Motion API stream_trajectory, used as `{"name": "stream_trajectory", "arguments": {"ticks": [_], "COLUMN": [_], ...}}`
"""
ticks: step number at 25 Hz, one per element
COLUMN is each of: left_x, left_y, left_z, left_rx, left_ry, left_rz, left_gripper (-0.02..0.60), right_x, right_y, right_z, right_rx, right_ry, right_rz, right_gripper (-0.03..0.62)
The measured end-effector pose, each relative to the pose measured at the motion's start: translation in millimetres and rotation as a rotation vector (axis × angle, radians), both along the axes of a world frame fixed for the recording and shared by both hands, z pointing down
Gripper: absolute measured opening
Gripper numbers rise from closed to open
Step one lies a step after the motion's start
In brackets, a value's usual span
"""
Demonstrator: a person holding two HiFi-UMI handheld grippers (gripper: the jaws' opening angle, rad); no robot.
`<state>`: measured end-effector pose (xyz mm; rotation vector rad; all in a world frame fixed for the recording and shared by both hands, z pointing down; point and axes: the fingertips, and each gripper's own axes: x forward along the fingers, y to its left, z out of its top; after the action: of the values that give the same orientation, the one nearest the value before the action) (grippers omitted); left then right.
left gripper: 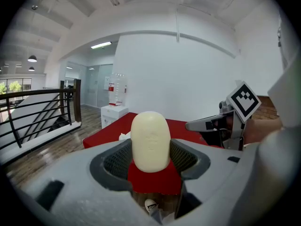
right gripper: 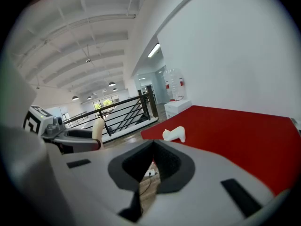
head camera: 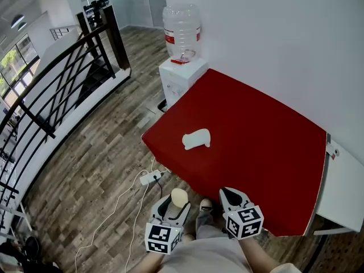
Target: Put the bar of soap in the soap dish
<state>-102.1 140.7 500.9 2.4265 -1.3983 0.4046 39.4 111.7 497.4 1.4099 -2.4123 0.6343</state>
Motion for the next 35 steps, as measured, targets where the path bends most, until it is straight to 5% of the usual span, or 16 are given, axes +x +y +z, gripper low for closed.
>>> {"name": "stream_trajectory", "arguments": {"ticks": [15,35], "left_x": [24,17], "left_y": [-177,-248], "left_z": [-4,1], "left_rx": [-0.019,-0.043], "left_ry": [-0.003,-0.02], "left_rz": [-0.078,-0.015], "left_gripper": [0.262,0.262], "right_x": [20,11], "right_y": [-176,-228], "right_z": [-14,-2], "right_rx": [0.008,-0.038], "right_ry": [-0.007,-0.024], "right_rz": [-0.104,-0.021], "right_gripper": [0.005,0.005]}}
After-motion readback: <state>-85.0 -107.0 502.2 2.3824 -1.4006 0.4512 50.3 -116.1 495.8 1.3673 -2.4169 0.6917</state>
